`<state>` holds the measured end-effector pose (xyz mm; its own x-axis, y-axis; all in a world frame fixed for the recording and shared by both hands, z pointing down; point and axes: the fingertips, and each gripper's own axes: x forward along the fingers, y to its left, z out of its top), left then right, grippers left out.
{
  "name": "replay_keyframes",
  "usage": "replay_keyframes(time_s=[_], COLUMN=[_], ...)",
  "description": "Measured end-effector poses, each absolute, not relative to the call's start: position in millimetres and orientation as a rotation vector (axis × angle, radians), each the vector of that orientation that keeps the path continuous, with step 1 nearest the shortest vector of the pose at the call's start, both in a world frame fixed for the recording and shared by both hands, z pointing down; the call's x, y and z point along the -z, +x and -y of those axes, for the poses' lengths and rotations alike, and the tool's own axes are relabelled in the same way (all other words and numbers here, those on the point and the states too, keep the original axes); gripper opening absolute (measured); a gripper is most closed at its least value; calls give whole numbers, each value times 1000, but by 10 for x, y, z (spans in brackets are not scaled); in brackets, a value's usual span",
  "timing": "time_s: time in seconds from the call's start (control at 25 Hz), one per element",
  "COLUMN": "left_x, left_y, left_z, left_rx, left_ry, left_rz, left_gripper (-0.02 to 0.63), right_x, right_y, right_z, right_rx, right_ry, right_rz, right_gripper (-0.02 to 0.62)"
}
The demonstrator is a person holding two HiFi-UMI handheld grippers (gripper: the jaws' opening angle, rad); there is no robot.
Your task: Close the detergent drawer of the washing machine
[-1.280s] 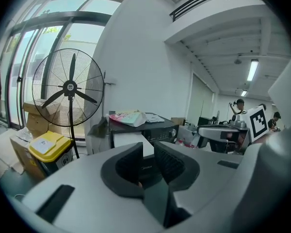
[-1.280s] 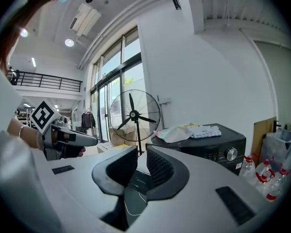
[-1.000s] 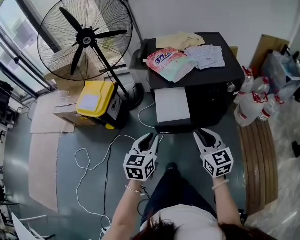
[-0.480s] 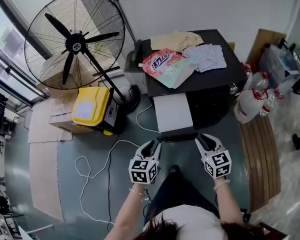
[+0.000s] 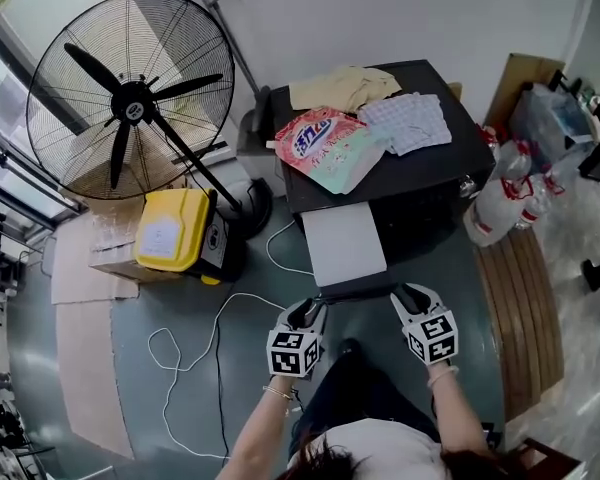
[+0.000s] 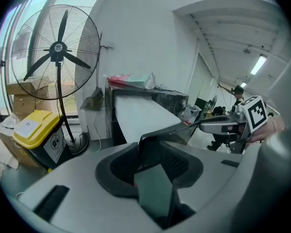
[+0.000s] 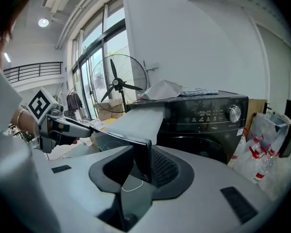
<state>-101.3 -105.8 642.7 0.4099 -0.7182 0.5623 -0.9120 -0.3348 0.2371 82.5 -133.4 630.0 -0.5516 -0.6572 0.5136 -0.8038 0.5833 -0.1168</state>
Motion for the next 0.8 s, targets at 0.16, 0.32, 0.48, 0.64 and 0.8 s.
replay_keyframes(time_s=[0.16,0.32,0.48,0.64,0.8], left_x=[-6516,-6533,-6517,-6491,-6447], left_y=[-988,-978,-971,-967,-962], left_z=[1098,1132,1138,1143,1154], left_rx=[-508,-530,-543,-549,-553], left_ry=[2143,2162,2157,2155,2159], left_rz=[1354,1350,1355,1354,1355], left_gripper=[155,156,155,153,153], right_x=[-6379,-6405,-6401,-6372,-6321], right_y=[820,799,781,778,783], right_z=[1366,1391,1373,1382,1391], right_rx=[-497,-519,-538,-547,-546], right_ry=[1172,1179,1183,1187,1204], right_rz=[2382,2391,2400,2398,2411], right_gripper=[138,138,108,107,107])
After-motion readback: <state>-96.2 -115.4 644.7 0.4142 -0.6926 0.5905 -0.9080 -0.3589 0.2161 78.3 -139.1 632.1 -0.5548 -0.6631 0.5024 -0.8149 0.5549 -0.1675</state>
